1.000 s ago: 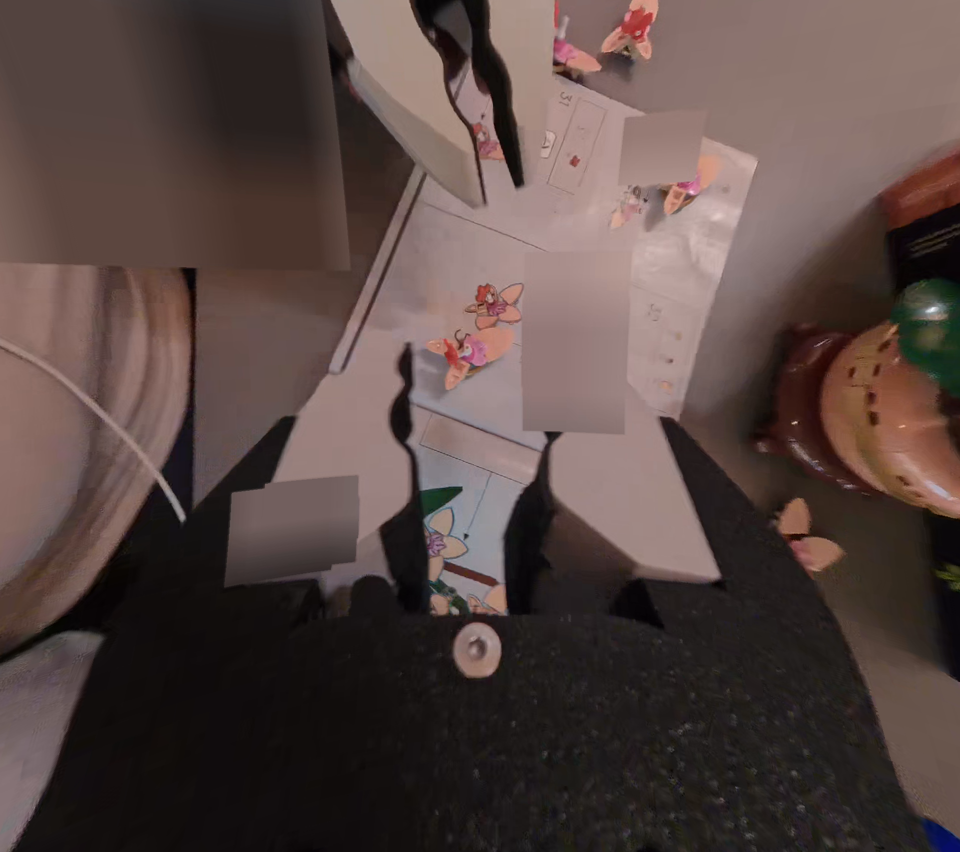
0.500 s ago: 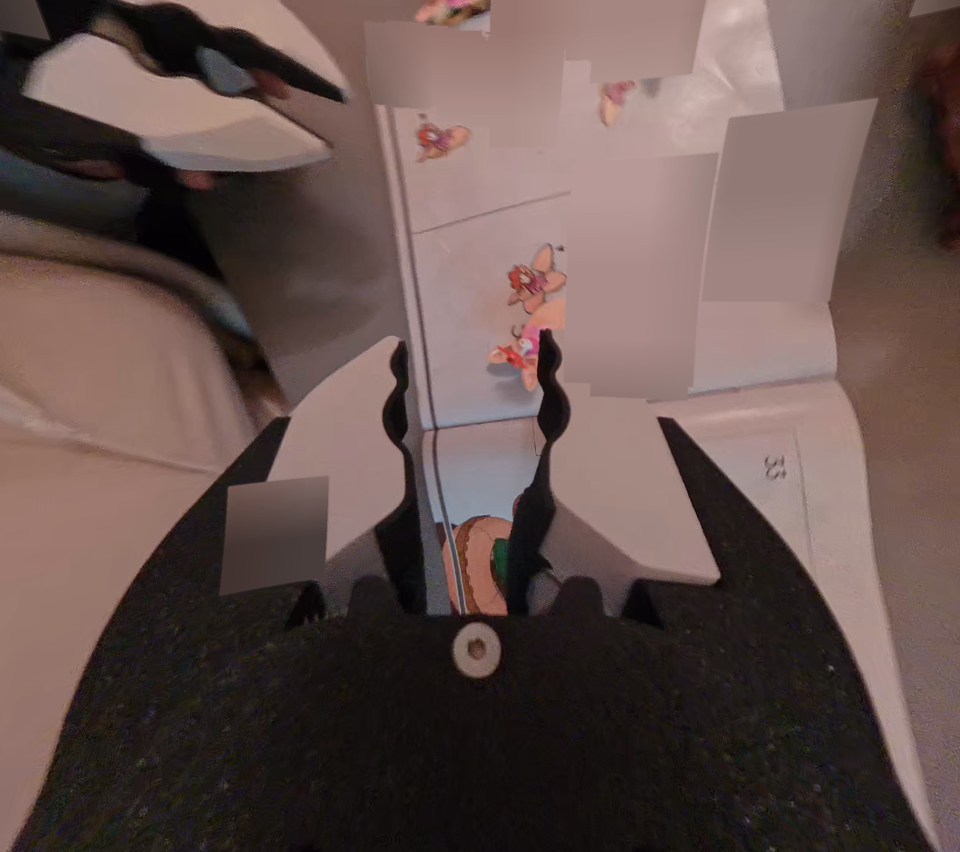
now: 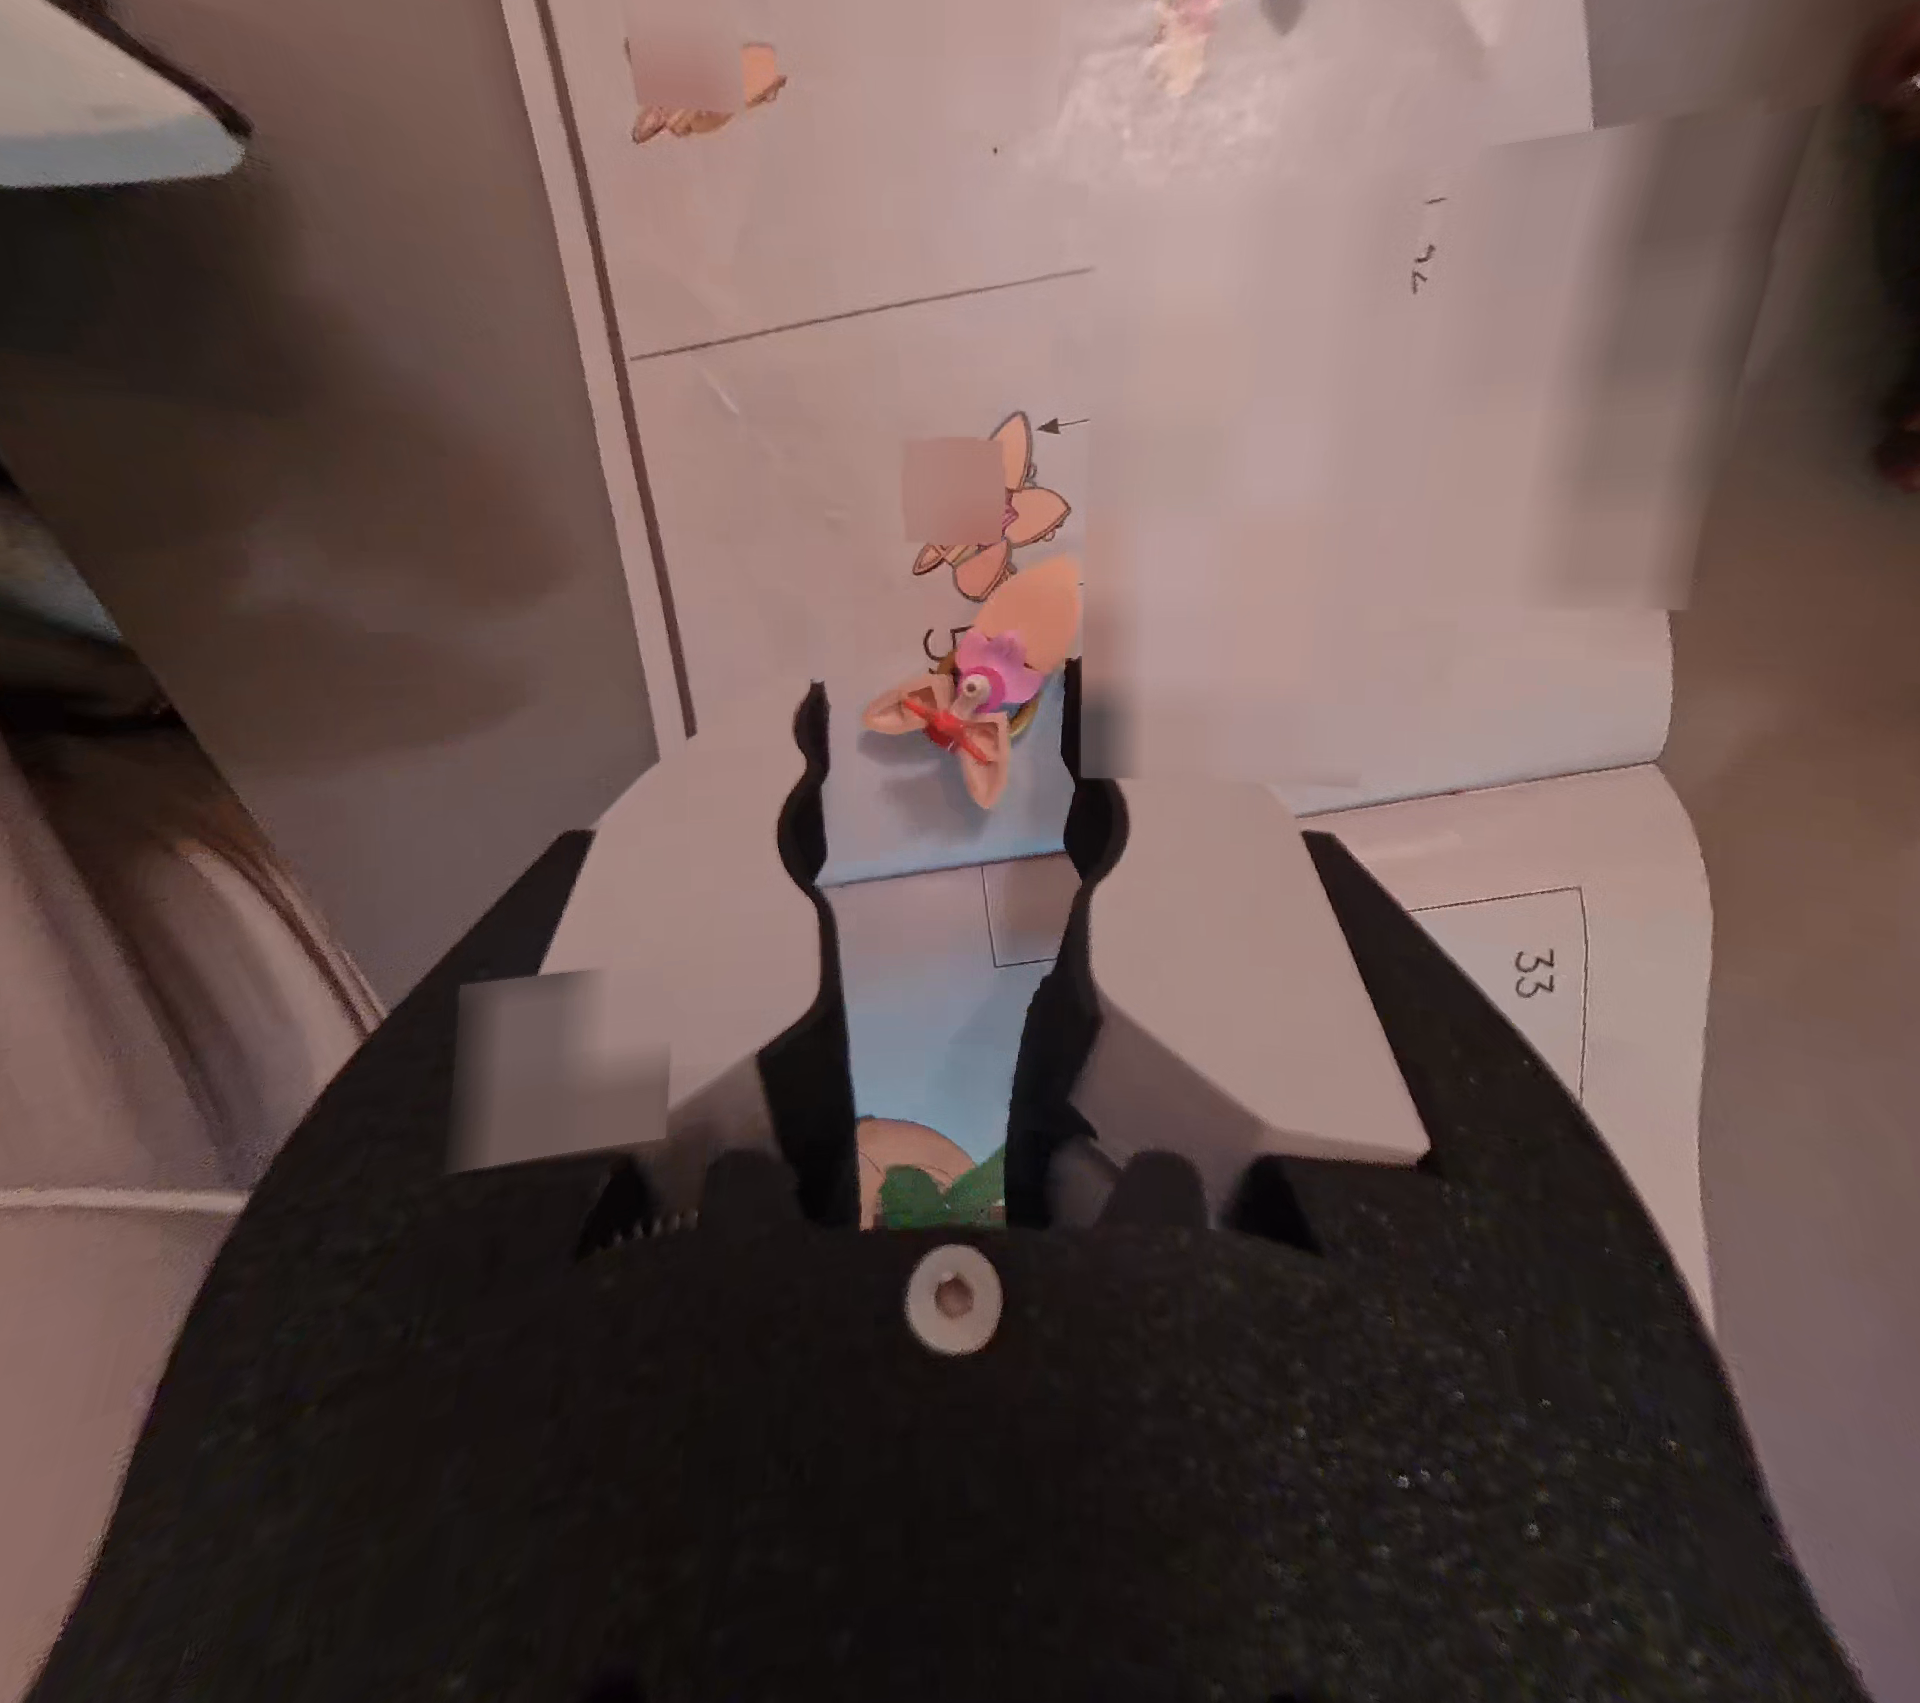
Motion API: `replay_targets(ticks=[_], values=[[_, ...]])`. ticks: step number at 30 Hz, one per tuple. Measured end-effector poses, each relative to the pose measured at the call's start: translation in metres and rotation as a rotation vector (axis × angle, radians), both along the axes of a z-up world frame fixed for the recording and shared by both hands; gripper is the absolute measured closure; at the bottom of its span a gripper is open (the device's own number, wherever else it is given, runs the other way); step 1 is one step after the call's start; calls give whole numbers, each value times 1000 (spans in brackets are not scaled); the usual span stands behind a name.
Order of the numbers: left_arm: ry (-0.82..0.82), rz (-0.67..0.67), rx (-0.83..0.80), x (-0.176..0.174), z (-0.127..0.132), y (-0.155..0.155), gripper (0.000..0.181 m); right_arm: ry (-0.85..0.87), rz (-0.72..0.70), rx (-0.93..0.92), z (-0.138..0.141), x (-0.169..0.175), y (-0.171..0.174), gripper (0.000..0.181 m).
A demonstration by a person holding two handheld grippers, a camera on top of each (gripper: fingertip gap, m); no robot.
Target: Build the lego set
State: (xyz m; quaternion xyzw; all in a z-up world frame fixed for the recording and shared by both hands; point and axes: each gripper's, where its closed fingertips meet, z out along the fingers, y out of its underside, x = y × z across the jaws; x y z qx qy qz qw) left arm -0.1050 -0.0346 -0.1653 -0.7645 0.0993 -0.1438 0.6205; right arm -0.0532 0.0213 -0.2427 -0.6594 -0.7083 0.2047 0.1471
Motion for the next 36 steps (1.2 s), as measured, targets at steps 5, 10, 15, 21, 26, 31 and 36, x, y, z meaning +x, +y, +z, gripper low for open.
replay_targets(ticks=[5, 10, 15, 21, 26, 31, 36], values=[[50, -24, -10, 4, -3, 2, 165, -45, 304, -38, 0, 7, 1, 147], [141, -55, -43, 8, -9, 5, 164, -88, 728, -13, -1, 9, 9, 155], [320, -95, -92, 7, -20, 10, 163, -117, 865, -58, 2, -1, 19, 146], [346, -130, -101, 8, -25, 23, 162, 57, 459, -125, 20, 11, 24, 139], [413, -205, -106, 6, -27, 45, 164, 237, -12, -160, 23, 13, 8, 151], [557, -379, -209, 15, -47, 69, 163, 196, -57, -46, 2, 13, 3, 136], [557, -494, -305, 29, -67, 69, 167, 199, 33, -37, 1, 6, 9, 144]])
